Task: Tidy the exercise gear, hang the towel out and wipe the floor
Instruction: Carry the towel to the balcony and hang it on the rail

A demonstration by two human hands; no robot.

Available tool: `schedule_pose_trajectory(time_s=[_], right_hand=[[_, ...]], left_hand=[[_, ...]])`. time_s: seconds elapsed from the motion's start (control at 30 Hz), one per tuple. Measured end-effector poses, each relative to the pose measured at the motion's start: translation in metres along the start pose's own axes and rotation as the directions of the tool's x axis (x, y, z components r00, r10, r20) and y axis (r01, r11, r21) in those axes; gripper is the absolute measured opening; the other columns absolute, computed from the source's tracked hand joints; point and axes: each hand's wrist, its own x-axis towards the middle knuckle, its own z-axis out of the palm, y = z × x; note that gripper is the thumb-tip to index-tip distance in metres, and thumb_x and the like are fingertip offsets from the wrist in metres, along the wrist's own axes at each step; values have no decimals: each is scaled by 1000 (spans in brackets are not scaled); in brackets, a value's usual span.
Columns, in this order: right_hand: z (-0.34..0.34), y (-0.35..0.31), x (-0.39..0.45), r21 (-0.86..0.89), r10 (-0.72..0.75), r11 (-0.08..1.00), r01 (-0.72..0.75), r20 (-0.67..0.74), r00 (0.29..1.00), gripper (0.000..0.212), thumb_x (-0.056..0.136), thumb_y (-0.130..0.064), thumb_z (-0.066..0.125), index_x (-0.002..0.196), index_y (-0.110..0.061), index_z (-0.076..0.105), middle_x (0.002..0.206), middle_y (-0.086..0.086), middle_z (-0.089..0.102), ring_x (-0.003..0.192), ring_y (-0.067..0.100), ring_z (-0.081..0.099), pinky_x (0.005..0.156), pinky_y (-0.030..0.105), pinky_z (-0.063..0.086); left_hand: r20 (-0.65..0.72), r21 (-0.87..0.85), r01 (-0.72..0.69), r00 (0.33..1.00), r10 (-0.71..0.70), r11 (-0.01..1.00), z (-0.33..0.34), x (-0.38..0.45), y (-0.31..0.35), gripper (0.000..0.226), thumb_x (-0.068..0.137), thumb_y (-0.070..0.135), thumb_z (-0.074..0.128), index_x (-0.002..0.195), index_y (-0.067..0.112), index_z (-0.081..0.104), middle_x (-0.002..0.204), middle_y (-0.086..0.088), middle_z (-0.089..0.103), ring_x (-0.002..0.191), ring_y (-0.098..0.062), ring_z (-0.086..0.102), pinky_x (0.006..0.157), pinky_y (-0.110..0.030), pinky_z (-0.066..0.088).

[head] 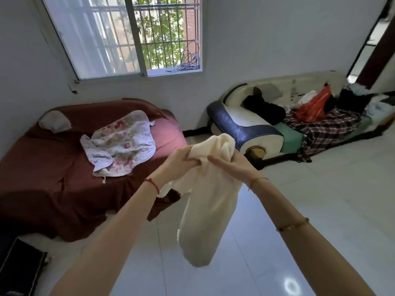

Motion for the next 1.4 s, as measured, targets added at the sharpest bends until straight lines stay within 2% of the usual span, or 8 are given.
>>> schedule_pose_trajectory(time_s=[0.13, 0.47, 0.6, 0.73, 0.83, 0.97, 1.13, 1.4], right_hand=[[-25, 20, 65, 8, 44, 999, -43, -71, 997, 53, 78, -51, 72, 122, -26, 57, 113, -6, 65, 106, 8, 60, 92, 27, 50], [-111, 61, 260, 308, 146, 948, -85, -182, 972, 28, 88, -26, 66, 113, -15, 58, 100, 2, 67, 93, 15, 64, 75, 24, 54], [-155, 66, 353, 387, 175, 917, -95, -178, 968, 34, 85, -31, 69, 112, -11, 64, 101, 8, 71, 96, 22, 68, 85, 36, 56], [-181, 64, 431, 458, 150, 884, -90, -97, 984, 24, 88, -25, 67, 107, -10, 64, 102, 14, 71, 94, 25, 69, 86, 39, 56], [-184, 68, 490, 491, 154, 864, -109, -51, 987, 50, 76, -31, 76, 115, -4, 62, 109, 20, 69, 101, 33, 67, 91, 49, 54], [-181, 73, 574, 514, 157, 845, -147, 25, 987, 49, 74, -28, 76, 110, 3, 65, 110, 24, 68, 103, 37, 66, 94, 49, 51], [-178, 80, 689, 495, 102, 863, -98, 20, 995, 24, 82, -21, 74, 98, -5, 69, 105, 19, 70, 99, 30, 68, 91, 42, 53], [-179, 64, 889, 444, 49, 895, -32, -26, 998, 13, 82, -23, 75, 87, -14, 67, 92, 10, 71, 90, 24, 70, 85, 40, 56]], left_hand=[[66, 49, -74, 995, 70, 996, 12, 76, 6, 17, 85, 7, 69, 100, 2, 64, 83, 4, 62, 68, -3, 50, 65, -8, 40], [-190, 14, 26, 981, -23, 1000, 64, 274, -29, 52, 75, 34, 78, 119, 14, 58, 106, 4, 58, 107, -25, 56, 90, -34, 42], [-198, 117, 339, 929, -313, 933, 77, 364, -56, 71, 79, 55, 72, 121, 4, 48, 117, -14, 50, 113, -33, 48, 91, -37, 40], [79, 47, 552, 829, -554, 833, 83, 436, -61, 76, 88, 76, 34, 81, 6, 64, 81, -5, 68, 76, -25, 68, 71, -33, 53], [291, -364, 639, 769, -569, 678, 90, 493, -70, 74, 92, 73, 25, 97, 13, 68, 93, -4, 73, 83, -19, 70, 74, -30, 53], [162, -674, 502, 817, -554, 543, 87, 573, -85, 50, 99, 55, 40, 100, 13, 65, 90, -3, 69, 82, -19, 66, 79, -34, 53], [-69, -708, 268, 894, -442, 653, 62, 666, -132, 17, 100, 22, 50, 91, 17, 63, 86, 0, 65, 85, -16, 61, 80, -30, 49], [-329, -646, 84, 867, -375, 759, -28, 831, -174, 22, 75, 41, 55, 77, 20, 61, 85, -2, 61, 78, -13, 55, 71, -32, 46]])
